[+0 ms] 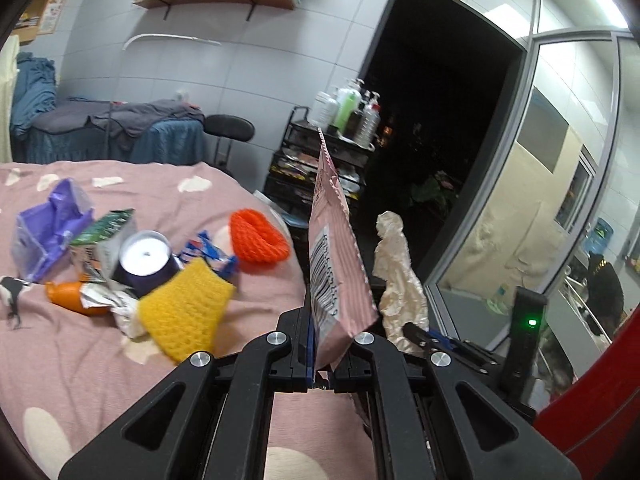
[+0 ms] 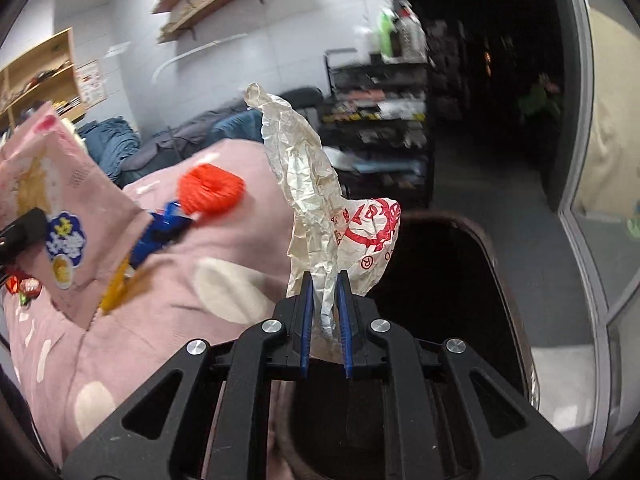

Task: Collect trash
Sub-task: 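Carry both items over the black bin and open both grippers to drop them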

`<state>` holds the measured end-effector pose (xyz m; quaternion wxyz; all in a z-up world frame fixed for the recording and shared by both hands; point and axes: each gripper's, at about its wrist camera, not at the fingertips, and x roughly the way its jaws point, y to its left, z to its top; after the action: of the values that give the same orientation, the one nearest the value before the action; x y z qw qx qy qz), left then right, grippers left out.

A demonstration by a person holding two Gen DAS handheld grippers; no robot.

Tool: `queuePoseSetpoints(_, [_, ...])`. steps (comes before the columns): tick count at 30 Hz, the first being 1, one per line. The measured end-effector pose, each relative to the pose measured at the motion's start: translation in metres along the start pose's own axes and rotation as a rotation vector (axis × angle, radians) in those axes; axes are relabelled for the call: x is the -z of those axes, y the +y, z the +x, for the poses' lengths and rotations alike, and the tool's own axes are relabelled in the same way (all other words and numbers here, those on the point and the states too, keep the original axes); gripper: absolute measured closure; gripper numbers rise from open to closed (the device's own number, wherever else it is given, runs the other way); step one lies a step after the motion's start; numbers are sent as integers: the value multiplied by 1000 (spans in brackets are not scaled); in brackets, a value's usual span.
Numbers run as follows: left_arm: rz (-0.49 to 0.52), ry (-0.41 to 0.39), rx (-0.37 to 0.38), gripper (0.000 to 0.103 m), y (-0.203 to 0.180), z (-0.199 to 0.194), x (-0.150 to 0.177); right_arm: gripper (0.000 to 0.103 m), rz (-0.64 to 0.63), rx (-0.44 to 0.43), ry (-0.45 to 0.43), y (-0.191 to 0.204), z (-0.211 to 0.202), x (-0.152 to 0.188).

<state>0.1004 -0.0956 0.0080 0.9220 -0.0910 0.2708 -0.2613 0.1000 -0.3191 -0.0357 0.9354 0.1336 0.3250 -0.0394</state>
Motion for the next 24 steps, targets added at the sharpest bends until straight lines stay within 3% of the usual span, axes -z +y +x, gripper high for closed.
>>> queuePoseSetpoints(5, [25,56,27,98,-13,22,8,86,79,53,92,-27,26,18])
queuePoseSetpoints(7, [32,77,34,98,-18,29,10,70,95,64,121,-35,37,23])
queuePoseSetpoints(9, [37,96,40,98,-21,37,13,43,117,82,125,-40,39,27])
queuePoseSetpoints(10, [40,104,43,98,-23,39,15,39,132,89,124,-43,39,28])
queuePoseSetpoints(15, [57,149,55,98,-33,53,20,35,156,123,105,-58,39,27])
queuePoseSetpoints(24, [123,203,70,98,-56,73,25,24,178,234,-36,-70,-3,17])
